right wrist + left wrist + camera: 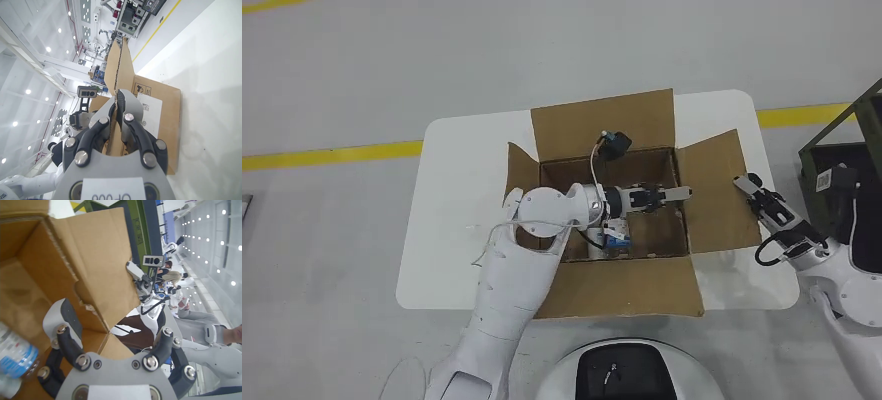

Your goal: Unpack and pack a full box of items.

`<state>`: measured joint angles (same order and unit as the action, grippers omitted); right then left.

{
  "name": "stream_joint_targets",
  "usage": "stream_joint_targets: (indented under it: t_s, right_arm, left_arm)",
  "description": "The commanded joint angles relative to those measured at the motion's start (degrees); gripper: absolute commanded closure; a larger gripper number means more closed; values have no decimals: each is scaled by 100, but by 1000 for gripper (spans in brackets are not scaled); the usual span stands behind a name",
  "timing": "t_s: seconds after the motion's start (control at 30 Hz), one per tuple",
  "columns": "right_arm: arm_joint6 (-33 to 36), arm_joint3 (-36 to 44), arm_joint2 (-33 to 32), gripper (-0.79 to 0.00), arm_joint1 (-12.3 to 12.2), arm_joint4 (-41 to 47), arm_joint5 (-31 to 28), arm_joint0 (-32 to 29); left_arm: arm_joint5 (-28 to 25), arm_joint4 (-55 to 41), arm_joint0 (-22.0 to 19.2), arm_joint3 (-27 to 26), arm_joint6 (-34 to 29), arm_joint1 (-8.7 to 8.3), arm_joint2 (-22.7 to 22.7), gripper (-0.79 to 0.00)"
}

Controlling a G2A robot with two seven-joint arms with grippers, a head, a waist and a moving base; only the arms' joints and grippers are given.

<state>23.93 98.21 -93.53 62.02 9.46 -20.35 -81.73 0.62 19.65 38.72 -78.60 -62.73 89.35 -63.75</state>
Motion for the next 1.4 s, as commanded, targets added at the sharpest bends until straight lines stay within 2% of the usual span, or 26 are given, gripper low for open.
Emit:
stream_joint_targets:
  t_s: [0.0,0.1,0.63,0.77,0.97,1.13,1.37]
  right_arm:
    - [-2,28,0,0,3,-20,-13,-18]
    - [-27,101,10,0,9,-56,-63,-33]
    - [-150,718,-70,0,25,-344,-74,-214]
    - [-143,673,-16,0,35,-340,-92,-193]
    - [-171,525,44,0,46,-509,-111,-136]
    - [-206,379,82,0,57,-531,-137,-103]
    - [-191,316,122,0,69,-542,-111,-51]
  left_arm:
    - [353,676,147,-326,-160,-87,-48,-785]
    - [741,1074,319,-582,-359,-157,-64,-785]
    - [741,1093,333,-588,-306,-159,-67,-785]
    - [1093,2036,348,-711,48,-199,126,-785]
    - [1716,3414,198,-617,-142,-239,512,-785]
    - [1808,3921,126,-484,-384,-244,719,-785]
    - [1760,4115,-75,67,-527,-146,1164,-785]
